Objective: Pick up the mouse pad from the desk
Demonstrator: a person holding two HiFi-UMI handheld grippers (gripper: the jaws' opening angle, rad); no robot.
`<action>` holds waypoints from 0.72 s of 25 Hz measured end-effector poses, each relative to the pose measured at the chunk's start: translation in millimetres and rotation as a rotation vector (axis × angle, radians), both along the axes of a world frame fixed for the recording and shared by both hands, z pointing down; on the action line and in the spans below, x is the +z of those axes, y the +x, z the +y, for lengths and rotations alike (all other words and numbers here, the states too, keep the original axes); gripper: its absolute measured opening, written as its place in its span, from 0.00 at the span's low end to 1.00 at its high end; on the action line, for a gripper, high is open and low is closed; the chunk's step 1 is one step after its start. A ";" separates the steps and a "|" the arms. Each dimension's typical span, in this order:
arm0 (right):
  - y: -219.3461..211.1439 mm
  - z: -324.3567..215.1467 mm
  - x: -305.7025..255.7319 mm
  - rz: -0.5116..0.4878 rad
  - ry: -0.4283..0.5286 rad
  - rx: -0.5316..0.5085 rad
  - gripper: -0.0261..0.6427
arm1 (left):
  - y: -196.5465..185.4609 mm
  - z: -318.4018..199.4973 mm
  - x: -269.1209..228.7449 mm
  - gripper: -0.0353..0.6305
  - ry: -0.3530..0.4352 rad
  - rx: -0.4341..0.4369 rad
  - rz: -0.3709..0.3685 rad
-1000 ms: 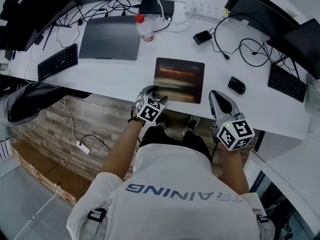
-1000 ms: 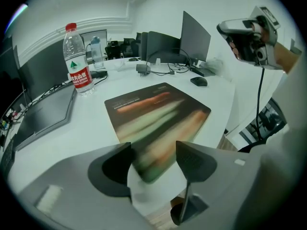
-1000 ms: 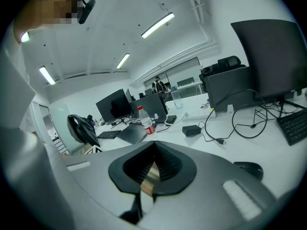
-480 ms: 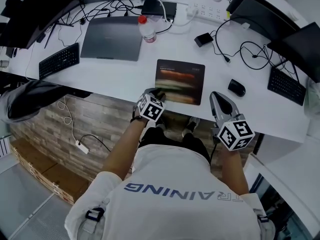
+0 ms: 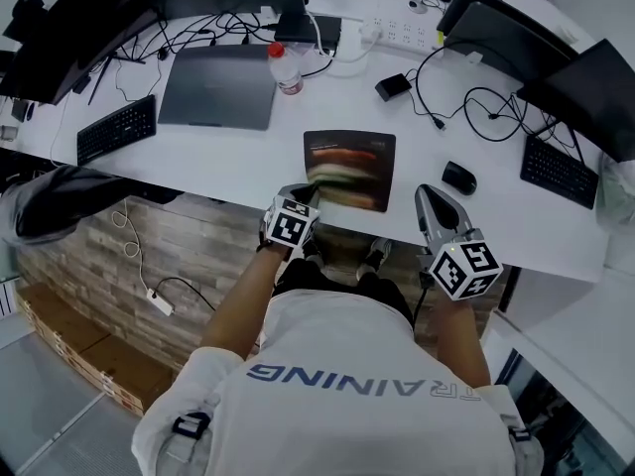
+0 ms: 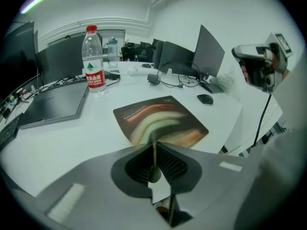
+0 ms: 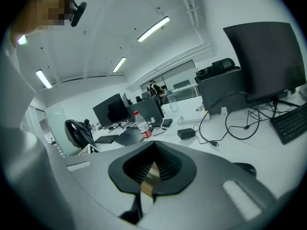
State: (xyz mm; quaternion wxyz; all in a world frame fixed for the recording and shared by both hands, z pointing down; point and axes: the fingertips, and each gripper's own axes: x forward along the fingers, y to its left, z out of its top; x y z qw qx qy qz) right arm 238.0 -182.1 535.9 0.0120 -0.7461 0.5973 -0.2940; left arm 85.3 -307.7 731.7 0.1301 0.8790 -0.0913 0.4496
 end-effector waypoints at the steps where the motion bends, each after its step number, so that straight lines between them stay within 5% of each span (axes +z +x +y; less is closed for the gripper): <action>1: 1.3 0.6 -2.0 0.003 0.004 0.003 0.06 | 2.0 -1.8 -7.4 0.09 0.003 -0.008 0.024; 10: 4.8 -5.5 -33.1 0.047 0.071 -0.016 0.06 | 24.5 -13.4 -112.2 0.09 0.116 -0.027 0.277; 18: 16.0 -23.8 -92.4 0.154 0.176 -0.034 0.06 | 25.7 -43.0 -223.4 0.09 0.197 -0.141 0.503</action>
